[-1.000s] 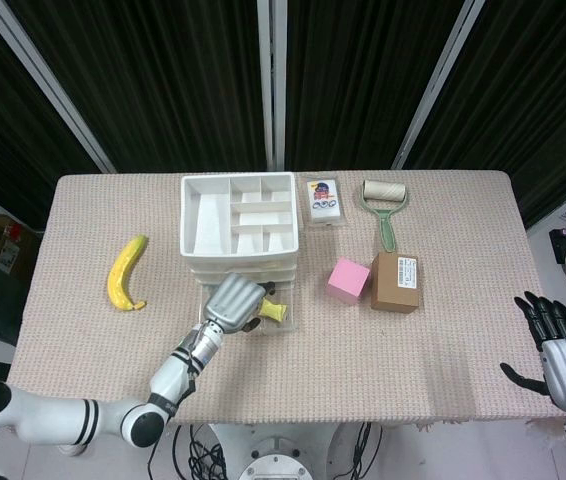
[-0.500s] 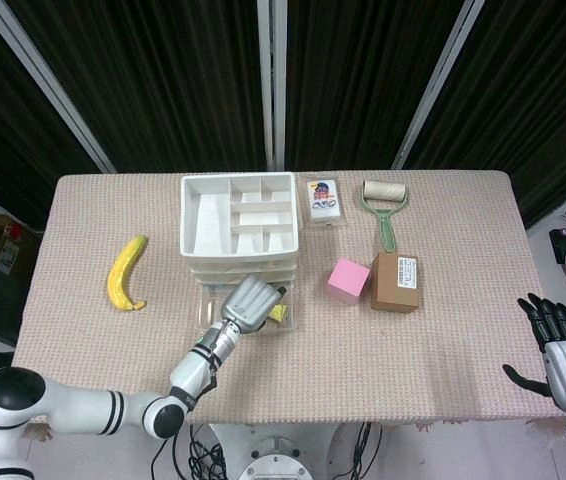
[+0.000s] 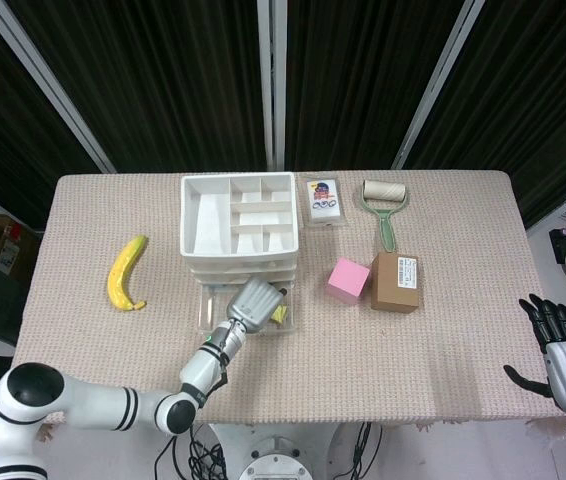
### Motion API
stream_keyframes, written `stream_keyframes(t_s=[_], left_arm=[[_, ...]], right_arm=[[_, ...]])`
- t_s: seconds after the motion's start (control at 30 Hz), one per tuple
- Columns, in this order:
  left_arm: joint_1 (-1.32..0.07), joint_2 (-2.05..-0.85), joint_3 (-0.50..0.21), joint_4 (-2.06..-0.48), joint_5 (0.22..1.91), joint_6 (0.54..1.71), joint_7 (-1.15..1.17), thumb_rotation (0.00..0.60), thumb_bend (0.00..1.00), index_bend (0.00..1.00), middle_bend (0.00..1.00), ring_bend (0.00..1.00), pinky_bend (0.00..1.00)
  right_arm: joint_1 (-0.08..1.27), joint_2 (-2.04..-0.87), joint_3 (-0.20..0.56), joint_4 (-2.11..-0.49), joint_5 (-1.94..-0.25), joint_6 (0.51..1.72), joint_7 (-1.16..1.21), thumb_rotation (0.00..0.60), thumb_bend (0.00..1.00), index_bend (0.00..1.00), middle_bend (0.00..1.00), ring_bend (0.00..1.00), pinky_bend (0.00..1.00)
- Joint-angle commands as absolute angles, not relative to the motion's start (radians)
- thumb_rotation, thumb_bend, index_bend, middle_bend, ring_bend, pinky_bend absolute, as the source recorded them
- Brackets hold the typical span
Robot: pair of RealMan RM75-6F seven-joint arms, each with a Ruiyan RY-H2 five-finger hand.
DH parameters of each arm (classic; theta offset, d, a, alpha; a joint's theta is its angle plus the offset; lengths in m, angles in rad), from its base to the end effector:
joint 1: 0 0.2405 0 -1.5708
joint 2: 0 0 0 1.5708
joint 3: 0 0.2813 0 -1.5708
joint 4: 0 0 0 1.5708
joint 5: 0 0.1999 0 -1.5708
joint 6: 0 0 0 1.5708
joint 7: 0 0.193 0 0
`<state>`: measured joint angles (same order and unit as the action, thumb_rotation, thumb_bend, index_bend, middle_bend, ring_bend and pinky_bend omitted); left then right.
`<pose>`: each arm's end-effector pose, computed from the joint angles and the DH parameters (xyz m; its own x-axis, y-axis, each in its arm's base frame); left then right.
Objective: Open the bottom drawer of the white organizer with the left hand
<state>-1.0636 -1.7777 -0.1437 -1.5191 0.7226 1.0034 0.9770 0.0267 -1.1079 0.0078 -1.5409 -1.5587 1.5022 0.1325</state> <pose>-0.0411 0.3808 -0.1181 0.7611 0.1683 0.6264 0.5880 -0.5868 -0.5568 -0.3486 -0.2036 0.1808 0.3524 -0.0492 0.9346 -0.9358 -0.0047 0.3526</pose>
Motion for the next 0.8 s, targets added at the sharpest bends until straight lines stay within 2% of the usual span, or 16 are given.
stream_keyframes(t_s=[0.03, 0.3, 0.47, 0.63, 0.8], left_arm=[[-1.075, -1.796, -0.14, -1.489, 0.708, 0.998, 0.983, 0.6, 0.21, 0.37, 0.77, 0.93, 1.0], [-1.075, -1.832, -0.132, -1.433, 0.693, 0.986, 0.956, 0.6, 0.21, 0.42, 0.78, 0.93, 1.0], [-1.059, -1.827, -0.129, -1.445, 0.727, 1.0, 0.915, 0.6, 0.28, 0.51, 0.79, 0.93, 1.0], [-1.019, -1.788, -0.141, -1.517, 0.788, 1.049, 0.838, 0.6, 0.32, 0.54, 0.79, 0.93, 1.0], [-0.959, -1.705, -0.135, -1.637, 0.901, 1.15, 0.775, 0.6, 0.31, 0.54, 0.79, 0.93, 1.0]], right_arm=[[0.026, -1.108, 0.008, -1.54, -1.559, 1.503, 0.133, 0.6, 0.08, 0.0, 0.0, 0.0, 0.0], [0.025, -1.106, 0.01, -1.537, -1.554, 1.5, 0.137, 0.6, 0.08, 0.0, 0.0, 0.0, 0.0], [0.027, -1.106, 0.01, -1.537, -1.551, 1.494, 0.139, 0.6, 0.08, 0.0, 0.0, 0.0, 0.0], [0.03, -1.102, 0.013, -1.541, -1.548, 1.49, 0.134, 0.6, 0.08, 0.0, 0.0, 0.0, 0.0], [0.036, -1.1, 0.015, -1.547, -1.555, 1.488, 0.128, 0.6, 0.08, 0.0, 0.0, 0.0, 0.0]])
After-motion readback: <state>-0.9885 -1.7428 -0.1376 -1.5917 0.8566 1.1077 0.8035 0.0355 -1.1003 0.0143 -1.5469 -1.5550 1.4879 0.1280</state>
